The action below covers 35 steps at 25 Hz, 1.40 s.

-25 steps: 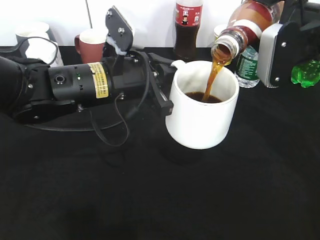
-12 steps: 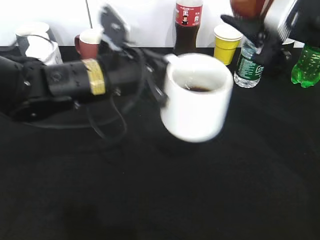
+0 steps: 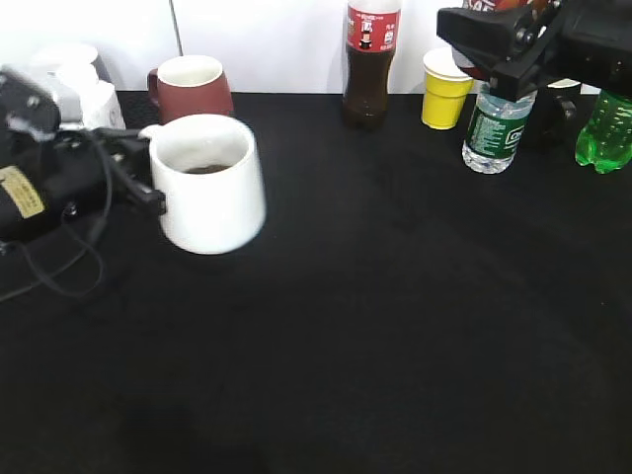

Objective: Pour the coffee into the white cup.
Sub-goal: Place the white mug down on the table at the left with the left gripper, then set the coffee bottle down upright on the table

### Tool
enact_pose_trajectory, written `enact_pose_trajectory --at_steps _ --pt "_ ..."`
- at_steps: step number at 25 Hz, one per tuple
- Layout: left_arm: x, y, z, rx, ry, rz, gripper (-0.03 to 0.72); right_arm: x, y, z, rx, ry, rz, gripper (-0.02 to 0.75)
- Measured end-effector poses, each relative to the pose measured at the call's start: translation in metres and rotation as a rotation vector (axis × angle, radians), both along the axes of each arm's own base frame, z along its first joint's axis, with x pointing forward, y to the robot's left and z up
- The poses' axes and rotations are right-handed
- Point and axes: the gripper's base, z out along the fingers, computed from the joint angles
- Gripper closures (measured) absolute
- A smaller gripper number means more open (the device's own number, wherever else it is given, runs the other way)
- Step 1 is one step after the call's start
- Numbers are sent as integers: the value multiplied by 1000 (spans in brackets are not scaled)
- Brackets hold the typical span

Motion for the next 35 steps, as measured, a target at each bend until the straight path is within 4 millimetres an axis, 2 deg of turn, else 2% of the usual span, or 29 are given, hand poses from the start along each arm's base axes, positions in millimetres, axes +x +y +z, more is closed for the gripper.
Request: enact_pose_trajectory --at_steps 2,5,10,13,14,15,16,17,20,24,28,29,33,35 --pt "6 6 -11 -28 -1 84 648 0 0 0 3 1 -2 223" --pt "15 14 -48 -18 81 200 649 1 -1 1 18 5 -14 223" --pt "45 10 -56 -59 21 230 649 1 -1 1 21 6 -17 223" --pt "47 10 -58 -70 12 234 643 1 -1 1 24 6 -19 223" --pt "47 10 -59 -72 11 234 613 1 -1 1 24 6 -19 223" --pt "47 10 -59 -75 12 241 510 1 -1 1 25 6 -19 223" --pt "47 10 -59 -75 13 243 439 1 -1 1 25 6 -19 223" --pt "45 11 -60 -74 21 247 407 1 -1 1 25 7 -20 223" --pt "33 14 -58 -67 43 252 389 1 -1 1 25 7 -20 223" --pt "-2 22 -57 -44 113 261 388 1 -1 1 27 7 -21 223" --pt "-35 29 -36 -47 104 264 388 6 -7 3 92 43 -101 223" --pt "-45 32 -24 -57 78 264 388 10 -11 0 114 88 -165 223" --pt "-50 32 -6 -76 15 249 388 18 -12 -17 114 152 -193 223" --pt "-53 27 -6 -59 10 189 386 18 -11 -16 119 145 -187 223"
